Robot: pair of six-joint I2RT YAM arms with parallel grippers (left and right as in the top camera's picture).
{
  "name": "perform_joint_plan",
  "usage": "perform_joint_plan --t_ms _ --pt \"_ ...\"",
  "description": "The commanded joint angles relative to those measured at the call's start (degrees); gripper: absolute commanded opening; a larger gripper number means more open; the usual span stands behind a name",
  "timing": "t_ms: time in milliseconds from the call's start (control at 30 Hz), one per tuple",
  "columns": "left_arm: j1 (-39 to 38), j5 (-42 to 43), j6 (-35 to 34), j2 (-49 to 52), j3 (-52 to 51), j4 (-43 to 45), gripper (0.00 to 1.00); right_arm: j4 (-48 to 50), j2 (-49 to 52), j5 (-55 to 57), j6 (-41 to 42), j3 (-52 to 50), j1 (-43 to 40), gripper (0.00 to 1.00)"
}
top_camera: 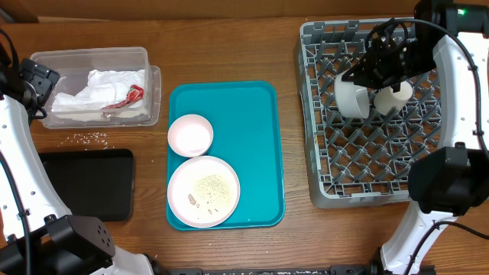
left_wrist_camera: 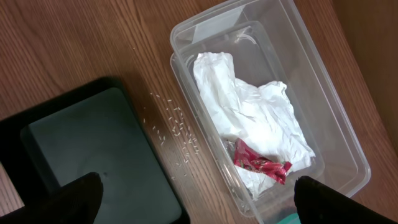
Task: Sort waste into correct bins and load items into the dishwasher
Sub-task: 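Lift the grey-green bowl and carry it to the dish rack, then lower the bowl upside down into the rack and release it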
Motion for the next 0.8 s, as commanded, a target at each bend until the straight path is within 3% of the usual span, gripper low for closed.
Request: perform_joint_plan --t_ms 0,300,467,767 --pt "-0.13 -0.59 -0.79 0.48 0.02 0.0 1.0 0.07 -6.05 3.19 -0.87 0.0 -0.48 0.04" --pt "-0.13 -0.59 -0.79 0.48 0.02 0.02 1.0 0.07 -16.04 10.69 0.81 -0.44 -7.52 0.04" --pt "-0.13 -0.59 -0.79 0.48 0.02 0.0 1.0 0.07 -20.41 11.19 -0.17 -7.82 -8.5 0.04" --pt "-0.13 -0.59 -0.79 0.48 0.02 0.0 1.0 0.07 -22.93 -10.05 -18.03 -21.4 -8.5 0.04"
